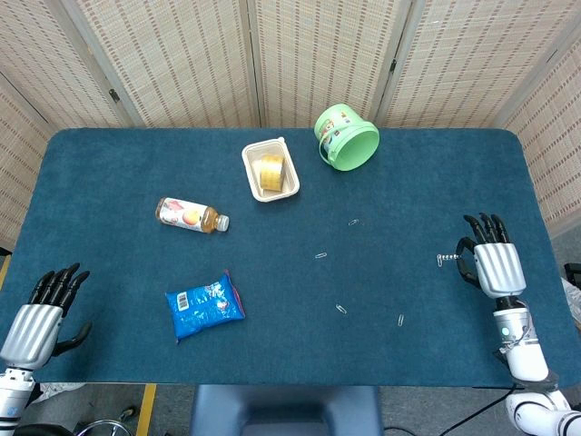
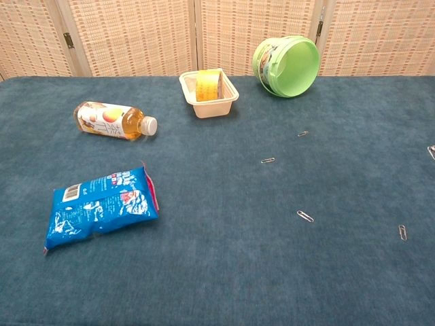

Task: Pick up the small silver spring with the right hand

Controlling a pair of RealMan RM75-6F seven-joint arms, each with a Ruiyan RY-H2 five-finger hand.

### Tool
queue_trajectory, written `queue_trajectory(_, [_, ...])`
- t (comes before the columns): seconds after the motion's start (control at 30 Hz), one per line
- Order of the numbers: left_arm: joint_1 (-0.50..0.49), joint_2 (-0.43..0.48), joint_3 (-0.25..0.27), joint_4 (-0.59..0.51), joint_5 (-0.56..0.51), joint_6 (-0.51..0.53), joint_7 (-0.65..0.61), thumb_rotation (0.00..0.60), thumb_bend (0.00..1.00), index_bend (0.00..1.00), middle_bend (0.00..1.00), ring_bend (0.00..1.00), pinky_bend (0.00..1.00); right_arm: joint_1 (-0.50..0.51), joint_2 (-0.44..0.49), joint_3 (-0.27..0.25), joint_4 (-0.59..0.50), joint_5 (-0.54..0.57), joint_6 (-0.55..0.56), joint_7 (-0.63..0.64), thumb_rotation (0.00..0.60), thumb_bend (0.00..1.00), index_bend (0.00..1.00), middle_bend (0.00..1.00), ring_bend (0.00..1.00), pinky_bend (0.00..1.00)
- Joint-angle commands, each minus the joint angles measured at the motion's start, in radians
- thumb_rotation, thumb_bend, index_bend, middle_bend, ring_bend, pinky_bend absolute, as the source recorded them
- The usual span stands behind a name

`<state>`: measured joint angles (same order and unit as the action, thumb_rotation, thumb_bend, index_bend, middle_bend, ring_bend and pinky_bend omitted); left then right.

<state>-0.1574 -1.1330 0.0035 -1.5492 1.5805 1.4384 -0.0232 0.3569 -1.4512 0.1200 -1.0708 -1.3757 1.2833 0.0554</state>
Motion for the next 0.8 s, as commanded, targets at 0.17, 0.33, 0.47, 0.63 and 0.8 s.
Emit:
queue_trajectory(0.17, [-0.001, 0.002, -0.001, 0.000, -0.004, -0.003, -0.005, 0.600, 0.40, 0.00, 0.00, 0.02, 0.00, 0.002, -0.022, 0.007, 0.041, 0.011, -0.034, 0.028, 0.600, 0.45, 0.89, 0.15, 0.00, 0.00])
queue_trajectory(0.33, [-0.001, 0.001, -0.001, -0.001, -0.005, -0.003, -0.002, 0.600, 0.40, 0.00, 0.00, 0.02, 0.00, 0.001, -0.017, 0.004, 0.037, -0.002, -0.035, 0.042, 0.600, 0.45, 0.72, 0.12, 0.00, 0.00])
queue_trajectory(0.47, [-0.001, 0.001, -0.001, -0.001, -0.005, -0.003, -0.002, 0.600, 0.40, 0.00, 0.00, 0.02, 0.00, -0.001, 0.011, 0.002, 0.004, 0.009, -0.067, 0.053, 0.600, 0.45, 0.28, 0.03, 0.00, 0.00])
queue_trajectory(0.63, [-0.002, 0.001, -0.002, -0.001, -0.007, -0.004, -0.002, 0.600, 0.40, 0.00, 0.00, 0.02, 0.00, 0.001, 0.074, 0.000, -0.086, 0.046, -0.135, -0.001, 0.600, 0.45, 0.00, 0.00, 0.00, 0.00])
queue_trajectory(0.8, [-0.001, 0.001, -0.002, -0.001, -0.006, -0.003, -0.001, 0.600, 0.40, 0.00, 0.00, 0.02, 0.00, -0.004, 0.110, 0.000, -0.148, 0.062, -0.149, -0.033, 0.600, 0.45, 0.00, 0.00, 0.00, 0.00])
